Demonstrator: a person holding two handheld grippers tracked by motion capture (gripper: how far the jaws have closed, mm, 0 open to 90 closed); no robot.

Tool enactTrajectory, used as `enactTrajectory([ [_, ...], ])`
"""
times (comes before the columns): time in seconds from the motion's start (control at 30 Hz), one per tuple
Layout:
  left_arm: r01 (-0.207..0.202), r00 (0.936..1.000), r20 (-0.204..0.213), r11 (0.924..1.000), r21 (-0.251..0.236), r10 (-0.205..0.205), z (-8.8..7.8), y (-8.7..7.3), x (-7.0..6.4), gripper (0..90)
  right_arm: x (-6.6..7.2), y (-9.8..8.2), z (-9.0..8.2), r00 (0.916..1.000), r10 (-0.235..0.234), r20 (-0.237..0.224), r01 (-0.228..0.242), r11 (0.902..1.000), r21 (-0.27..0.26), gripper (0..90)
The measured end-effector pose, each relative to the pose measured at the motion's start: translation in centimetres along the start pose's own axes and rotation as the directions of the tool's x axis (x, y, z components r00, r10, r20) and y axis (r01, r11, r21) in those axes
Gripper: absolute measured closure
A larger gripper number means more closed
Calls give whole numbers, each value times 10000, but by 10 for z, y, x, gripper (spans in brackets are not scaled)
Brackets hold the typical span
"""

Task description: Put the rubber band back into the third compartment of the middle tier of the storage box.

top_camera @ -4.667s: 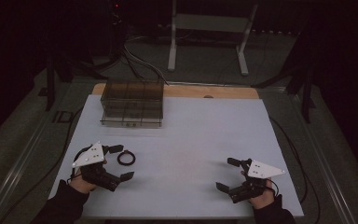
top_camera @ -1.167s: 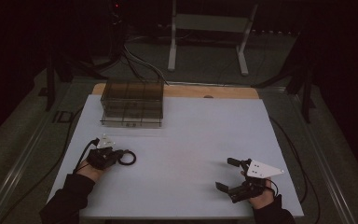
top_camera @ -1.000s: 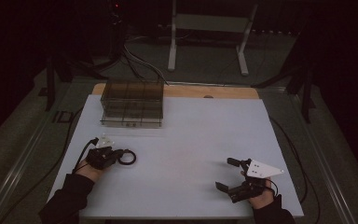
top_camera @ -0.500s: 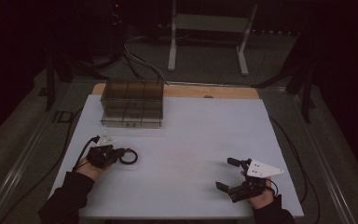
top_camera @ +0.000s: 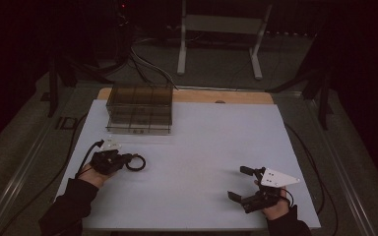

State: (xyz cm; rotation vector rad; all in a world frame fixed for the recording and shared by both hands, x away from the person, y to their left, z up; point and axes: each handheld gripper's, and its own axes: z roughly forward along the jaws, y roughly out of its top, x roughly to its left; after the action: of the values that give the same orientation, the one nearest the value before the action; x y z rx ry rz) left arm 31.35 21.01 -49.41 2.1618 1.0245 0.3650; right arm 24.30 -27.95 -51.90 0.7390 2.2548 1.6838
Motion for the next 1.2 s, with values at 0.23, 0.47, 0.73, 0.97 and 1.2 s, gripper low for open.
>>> enactTrajectory([
  [0.23, -110, 9999, 99, 9999, -16, 110, -3, 8, 0, 886, 0, 0, 0, 10000, 7, -9, -7, 10000, -22, 0],
  [0.47, -161, 9997, 158, 9999, -37, 162, -4, 15, -1, 885, 0, 0, 0, 10000, 46, -15, -46, 10000, -38, 0],
  [0.73, -273, 9993, 245, 9996, -108, 276, -5, 23, -1, 885, 0, 0, 0, 10000, 56, -20, -56, 10000, -14, 0],
  [0.97, -324, 9990, 288, 9993, -182, 329, -5, 31, -1, 885, 0, 0, 0, 10000, 18, -29, -18, 10000, -29, 0],
  [1.2, -444, 9982, 390, 9988, -194, 451, -6, 39, -1, 885, 0, 0, 0, 10000, 74, -37, -74, 10000, -33, 0],
])
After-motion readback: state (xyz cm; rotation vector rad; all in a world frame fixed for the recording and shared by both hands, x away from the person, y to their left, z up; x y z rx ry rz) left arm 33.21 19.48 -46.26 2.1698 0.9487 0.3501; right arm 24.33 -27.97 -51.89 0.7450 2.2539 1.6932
